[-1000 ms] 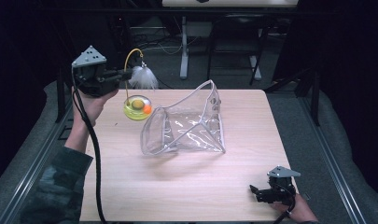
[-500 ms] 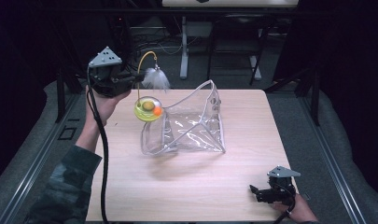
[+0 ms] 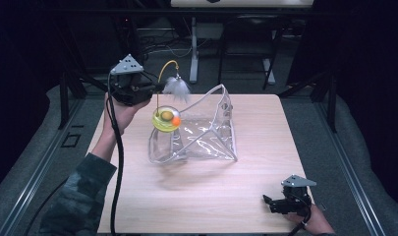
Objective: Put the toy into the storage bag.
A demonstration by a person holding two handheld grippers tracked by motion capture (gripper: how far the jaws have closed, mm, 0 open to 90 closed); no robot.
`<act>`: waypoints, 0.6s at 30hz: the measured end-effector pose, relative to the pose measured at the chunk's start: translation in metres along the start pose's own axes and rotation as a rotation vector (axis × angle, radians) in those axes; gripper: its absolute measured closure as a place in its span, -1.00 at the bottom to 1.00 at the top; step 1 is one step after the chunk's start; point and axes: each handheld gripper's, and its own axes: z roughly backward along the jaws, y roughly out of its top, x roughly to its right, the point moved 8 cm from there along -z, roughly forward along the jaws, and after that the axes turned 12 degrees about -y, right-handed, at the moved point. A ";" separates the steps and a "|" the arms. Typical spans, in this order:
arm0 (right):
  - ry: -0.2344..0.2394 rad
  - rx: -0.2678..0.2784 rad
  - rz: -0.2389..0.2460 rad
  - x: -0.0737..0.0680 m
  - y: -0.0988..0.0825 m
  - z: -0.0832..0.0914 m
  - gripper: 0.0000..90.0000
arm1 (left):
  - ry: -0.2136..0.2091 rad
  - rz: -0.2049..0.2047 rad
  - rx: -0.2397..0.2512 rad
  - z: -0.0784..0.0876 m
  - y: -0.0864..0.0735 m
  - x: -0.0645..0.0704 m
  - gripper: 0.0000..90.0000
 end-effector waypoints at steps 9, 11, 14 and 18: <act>-0.002 0.001 -0.001 0.000 0.000 0.000 -1.00 | -0.032 0.008 -0.016 -0.016 -0.006 0.005 0.97; -0.001 0.002 -0.002 0.000 0.000 0.000 -1.00 | -0.037 0.006 -0.024 -0.018 -0.007 0.006 0.97; -0.001 -0.001 -0.002 0.000 0.000 0.000 -1.00 | -0.044 0.009 -0.033 -0.026 -0.011 0.008 0.97; 0.000 0.000 -0.003 0.000 0.000 0.000 -1.00 | -0.051 0.014 -0.044 -0.031 -0.015 0.008 0.97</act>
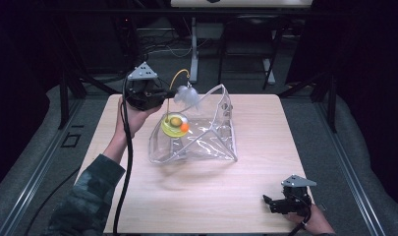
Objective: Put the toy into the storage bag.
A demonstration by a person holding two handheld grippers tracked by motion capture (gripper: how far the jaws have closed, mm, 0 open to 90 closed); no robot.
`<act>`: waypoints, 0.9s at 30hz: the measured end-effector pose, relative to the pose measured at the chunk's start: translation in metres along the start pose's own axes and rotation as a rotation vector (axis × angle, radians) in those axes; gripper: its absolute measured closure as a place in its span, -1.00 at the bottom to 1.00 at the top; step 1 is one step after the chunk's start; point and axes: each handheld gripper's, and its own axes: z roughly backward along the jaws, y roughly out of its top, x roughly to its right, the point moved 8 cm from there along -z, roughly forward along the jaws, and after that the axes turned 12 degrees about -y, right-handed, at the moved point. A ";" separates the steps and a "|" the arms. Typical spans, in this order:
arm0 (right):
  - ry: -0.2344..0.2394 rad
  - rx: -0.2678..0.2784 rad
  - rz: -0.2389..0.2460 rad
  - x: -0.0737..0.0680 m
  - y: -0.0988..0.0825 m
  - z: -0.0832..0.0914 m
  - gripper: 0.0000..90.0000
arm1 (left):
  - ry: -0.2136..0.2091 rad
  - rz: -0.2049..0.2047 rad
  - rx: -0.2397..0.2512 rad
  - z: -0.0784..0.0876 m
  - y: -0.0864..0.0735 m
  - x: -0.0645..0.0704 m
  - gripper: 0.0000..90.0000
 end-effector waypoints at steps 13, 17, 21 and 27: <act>0.003 0.004 -0.006 -0.001 0.000 0.000 -1.00 | -0.020 0.013 -0.019 -0.018 -0.007 0.000 0.96; 0.004 0.002 -0.002 0.000 0.000 0.000 -1.00 | -0.028 0.016 -0.027 -0.023 -0.008 0.001 0.97; 0.006 0.004 -0.005 -0.001 0.000 0.000 -1.00 | -0.030 0.015 -0.040 -0.029 -0.011 0.002 0.97; 0.001 0.004 -0.001 0.000 0.000 0.000 -1.00 | -0.045 0.027 -0.048 -0.036 -0.016 0.002 0.97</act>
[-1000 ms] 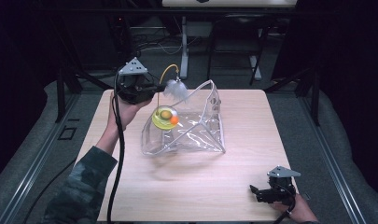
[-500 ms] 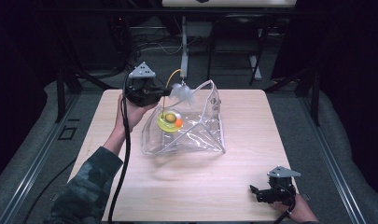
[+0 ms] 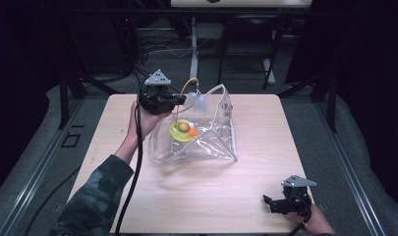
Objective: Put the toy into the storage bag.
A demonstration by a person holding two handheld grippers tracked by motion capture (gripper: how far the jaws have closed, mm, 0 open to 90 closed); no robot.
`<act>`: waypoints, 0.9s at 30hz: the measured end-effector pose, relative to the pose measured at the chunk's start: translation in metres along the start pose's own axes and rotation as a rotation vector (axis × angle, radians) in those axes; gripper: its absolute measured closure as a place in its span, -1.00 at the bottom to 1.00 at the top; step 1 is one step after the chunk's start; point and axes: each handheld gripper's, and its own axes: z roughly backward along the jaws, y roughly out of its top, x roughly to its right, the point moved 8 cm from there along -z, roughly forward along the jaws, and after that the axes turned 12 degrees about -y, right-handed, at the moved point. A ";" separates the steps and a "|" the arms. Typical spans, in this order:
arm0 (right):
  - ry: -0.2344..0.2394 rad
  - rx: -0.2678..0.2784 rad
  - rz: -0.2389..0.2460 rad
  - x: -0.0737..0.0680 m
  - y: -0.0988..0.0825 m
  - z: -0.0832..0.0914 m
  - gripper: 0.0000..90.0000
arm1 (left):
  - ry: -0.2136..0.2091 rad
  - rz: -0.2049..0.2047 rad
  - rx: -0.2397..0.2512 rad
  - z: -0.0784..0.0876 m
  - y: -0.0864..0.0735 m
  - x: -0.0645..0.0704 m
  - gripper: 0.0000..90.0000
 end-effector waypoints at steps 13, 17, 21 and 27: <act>0.000 0.000 0.000 0.000 0.000 0.000 -1.00 | -0.004 0.013 -0.019 -0.011 -0.008 -0.003 0.97; -0.010 -0.005 0.006 0.001 0.000 0.000 -1.00 | -0.012 0.025 -0.020 -0.015 -0.010 -0.004 0.96; -0.010 -0.005 0.005 0.001 0.000 0.000 -1.00 | -0.015 0.035 -0.024 -0.018 -0.011 -0.006 0.96; -0.009 -0.004 0.005 0.001 0.000 0.000 -1.00 | -0.025 0.049 -0.028 -0.023 -0.014 -0.006 0.96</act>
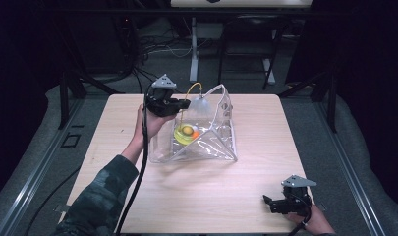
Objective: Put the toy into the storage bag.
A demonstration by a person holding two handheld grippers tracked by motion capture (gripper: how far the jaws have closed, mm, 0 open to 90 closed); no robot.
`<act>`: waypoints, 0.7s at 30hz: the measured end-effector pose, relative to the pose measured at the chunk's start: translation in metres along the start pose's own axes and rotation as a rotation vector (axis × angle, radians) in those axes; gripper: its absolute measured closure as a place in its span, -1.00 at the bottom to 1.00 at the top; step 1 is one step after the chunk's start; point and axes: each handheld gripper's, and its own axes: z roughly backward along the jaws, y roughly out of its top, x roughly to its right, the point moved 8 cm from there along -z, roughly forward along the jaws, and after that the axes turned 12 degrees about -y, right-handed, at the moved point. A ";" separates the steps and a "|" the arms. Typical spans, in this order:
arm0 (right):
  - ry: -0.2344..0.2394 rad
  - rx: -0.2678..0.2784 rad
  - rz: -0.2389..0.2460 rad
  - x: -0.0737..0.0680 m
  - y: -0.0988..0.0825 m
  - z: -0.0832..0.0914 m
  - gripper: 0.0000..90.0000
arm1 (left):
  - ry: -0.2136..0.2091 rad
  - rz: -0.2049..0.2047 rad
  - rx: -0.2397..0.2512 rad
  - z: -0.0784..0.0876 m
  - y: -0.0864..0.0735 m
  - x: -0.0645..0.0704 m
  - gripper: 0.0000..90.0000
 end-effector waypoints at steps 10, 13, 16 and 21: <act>0.004 0.004 -0.004 -0.001 0.000 0.000 -1.00 | -0.006 0.005 -0.024 -0.011 -0.009 -0.002 0.96; 0.013 0.008 -0.009 -0.001 0.001 0.000 -1.00 | -0.008 0.004 -0.035 -0.015 -0.012 -0.002 0.97; 0.014 0.007 -0.010 -0.001 0.000 0.000 -1.00 | -0.011 0.005 -0.048 -0.018 -0.015 -0.001 0.97; 0.013 0.008 -0.010 -0.001 0.001 0.000 -1.00 | -0.017 0.017 -0.064 -0.024 -0.021 -0.003 0.96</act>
